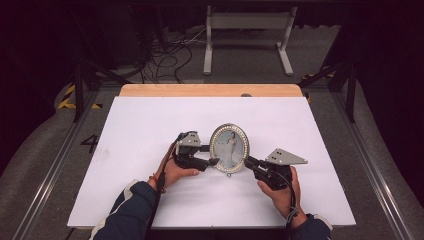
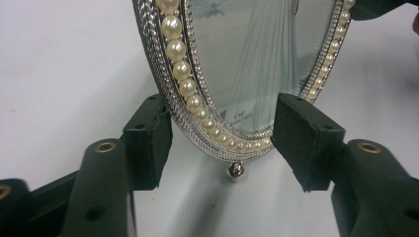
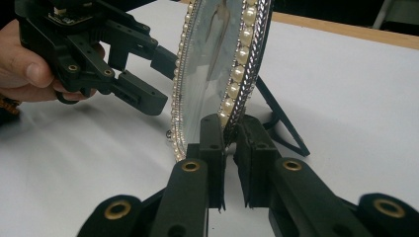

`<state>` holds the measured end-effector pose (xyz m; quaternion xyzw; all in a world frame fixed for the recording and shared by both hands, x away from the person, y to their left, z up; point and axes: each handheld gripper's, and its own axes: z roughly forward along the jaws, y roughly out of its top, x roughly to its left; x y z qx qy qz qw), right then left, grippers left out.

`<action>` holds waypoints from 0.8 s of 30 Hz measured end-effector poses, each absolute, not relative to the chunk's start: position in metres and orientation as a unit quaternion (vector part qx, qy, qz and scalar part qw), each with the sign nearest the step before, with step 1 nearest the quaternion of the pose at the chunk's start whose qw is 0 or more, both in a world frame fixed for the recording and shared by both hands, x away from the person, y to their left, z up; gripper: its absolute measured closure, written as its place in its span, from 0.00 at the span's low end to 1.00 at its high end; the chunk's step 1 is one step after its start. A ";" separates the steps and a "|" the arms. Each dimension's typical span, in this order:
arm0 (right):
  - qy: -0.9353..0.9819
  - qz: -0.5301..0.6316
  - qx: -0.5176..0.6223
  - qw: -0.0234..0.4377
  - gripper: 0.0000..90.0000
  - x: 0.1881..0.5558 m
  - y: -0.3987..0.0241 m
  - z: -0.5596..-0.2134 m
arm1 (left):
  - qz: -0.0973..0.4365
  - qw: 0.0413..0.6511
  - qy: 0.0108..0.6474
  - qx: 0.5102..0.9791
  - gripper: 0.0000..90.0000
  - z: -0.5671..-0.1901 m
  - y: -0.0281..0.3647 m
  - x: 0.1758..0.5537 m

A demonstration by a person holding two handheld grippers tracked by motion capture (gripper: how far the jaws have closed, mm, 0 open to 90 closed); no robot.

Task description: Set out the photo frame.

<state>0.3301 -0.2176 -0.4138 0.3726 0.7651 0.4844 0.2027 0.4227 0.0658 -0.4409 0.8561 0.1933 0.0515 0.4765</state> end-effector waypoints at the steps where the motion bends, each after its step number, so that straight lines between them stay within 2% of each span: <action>1: 0.764 0.484 0.374 0.206 0.90 0.330 -0.218 -0.414 | 0.054 0.480 0.199 0.853 0.40 -0.440 0.065 0.423; 4: 0.759 0.487 0.376 0.211 0.89 0.329 -0.218 -0.413 | 0.056 0.492 0.209 0.843 0.41 -0.439 0.066 0.424; 7: 0.754 0.491 0.378 0.215 0.90 0.328 -0.218 -0.413 | 0.052 0.504 0.207 0.837 0.47 -0.438 0.067 0.425; 15: 0.750 0.495 0.379 0.223 0.90 0.329 -0.217 -0.413 | 0.055 0.503 0.205 0.838 0.60 -0.437 0.072 0.425; 24: 0.752 0.492 0.382 0.215 0.88 0.335 -0.217 -0.414 | 0.069 0.488 0.197 0.847 0.68 -0.434 0.079 0.419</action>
